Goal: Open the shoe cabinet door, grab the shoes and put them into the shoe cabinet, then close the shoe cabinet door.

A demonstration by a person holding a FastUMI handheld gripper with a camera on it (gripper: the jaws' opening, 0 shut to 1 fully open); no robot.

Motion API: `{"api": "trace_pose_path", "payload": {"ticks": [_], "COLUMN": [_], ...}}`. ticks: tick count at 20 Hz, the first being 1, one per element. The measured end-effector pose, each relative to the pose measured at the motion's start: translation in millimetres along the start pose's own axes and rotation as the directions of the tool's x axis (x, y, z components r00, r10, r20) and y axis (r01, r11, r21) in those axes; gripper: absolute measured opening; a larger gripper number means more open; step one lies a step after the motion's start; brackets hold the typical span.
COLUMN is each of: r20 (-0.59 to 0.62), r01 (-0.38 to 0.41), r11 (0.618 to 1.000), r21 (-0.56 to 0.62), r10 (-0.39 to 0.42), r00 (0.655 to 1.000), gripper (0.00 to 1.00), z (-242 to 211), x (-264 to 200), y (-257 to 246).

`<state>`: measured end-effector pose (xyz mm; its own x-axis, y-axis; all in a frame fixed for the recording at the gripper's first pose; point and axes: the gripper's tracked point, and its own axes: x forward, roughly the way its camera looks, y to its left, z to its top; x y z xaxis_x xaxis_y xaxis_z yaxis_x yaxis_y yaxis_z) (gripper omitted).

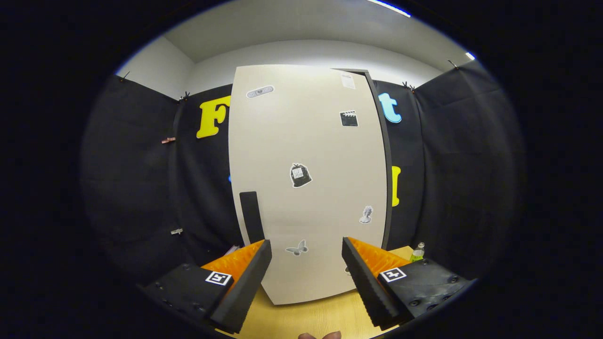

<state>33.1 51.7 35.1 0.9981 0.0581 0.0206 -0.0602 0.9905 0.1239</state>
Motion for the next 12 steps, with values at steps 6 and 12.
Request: {"api": "trace_pose_path", "payload": {"ticks": [6, 12], "r20": [0.013, 0.017], "r01": [0.018, 0.028], "r11": [1.000, 0.999], "r21": [-0.024, -0.024], "r10": [-0.018, -0.028], "r00": [1.000, 0.999], "gripper": [0.98, 0.98], "z": [2.0, 3.9], "x": [-1.8, -3.2], "y": [-3.0, -5.7]}}
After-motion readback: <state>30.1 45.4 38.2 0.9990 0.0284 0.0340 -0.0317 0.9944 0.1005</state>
